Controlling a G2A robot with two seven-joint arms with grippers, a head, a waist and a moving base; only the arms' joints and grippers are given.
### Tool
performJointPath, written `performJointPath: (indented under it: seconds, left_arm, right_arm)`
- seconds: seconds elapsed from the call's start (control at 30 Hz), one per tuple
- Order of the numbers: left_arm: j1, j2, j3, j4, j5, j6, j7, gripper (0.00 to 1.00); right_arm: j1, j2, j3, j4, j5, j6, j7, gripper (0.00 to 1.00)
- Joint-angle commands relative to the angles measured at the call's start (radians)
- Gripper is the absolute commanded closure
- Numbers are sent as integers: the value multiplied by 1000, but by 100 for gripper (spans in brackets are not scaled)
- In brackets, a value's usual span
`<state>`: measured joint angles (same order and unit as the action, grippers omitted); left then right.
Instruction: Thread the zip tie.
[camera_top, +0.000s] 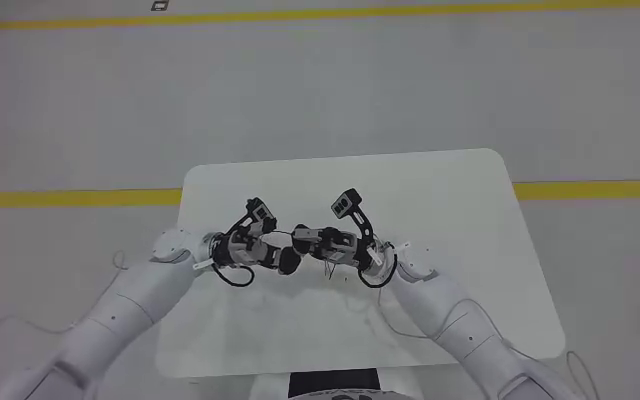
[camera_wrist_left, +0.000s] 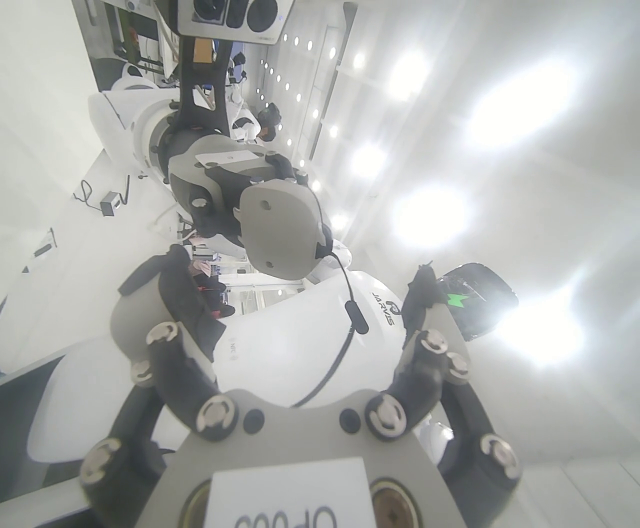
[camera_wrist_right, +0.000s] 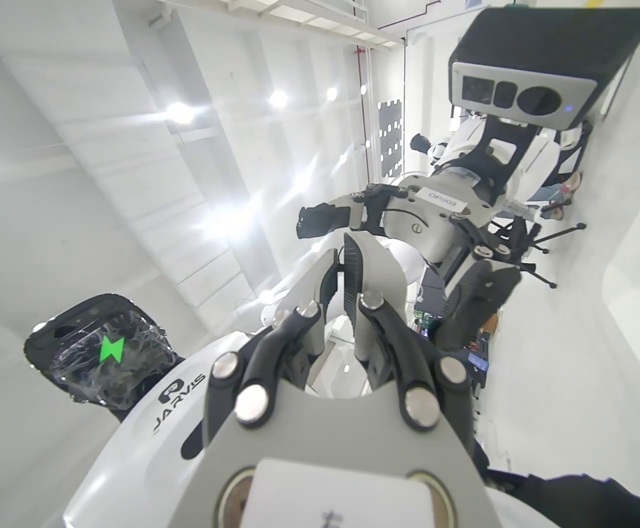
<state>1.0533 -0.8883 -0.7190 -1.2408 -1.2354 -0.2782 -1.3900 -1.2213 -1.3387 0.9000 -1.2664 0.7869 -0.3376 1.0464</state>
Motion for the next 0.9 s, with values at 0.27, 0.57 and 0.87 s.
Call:
performJointPath:
  seconds: [0.27,0.57,0.87]
  left_arm:
    - [-21,4,15,47,20,-26,0,46]
    - [-33,-1,27,70,48,-37,0,53]
    - [-44,-8,26,102,89,-54,0,60]
  right_arm:
    - [13,10,17,7,-69,42,37,100]
    - [8,19,24,-8,-135,69,42,100]
    - [1,27,35,-18,-206,82,-8,100]
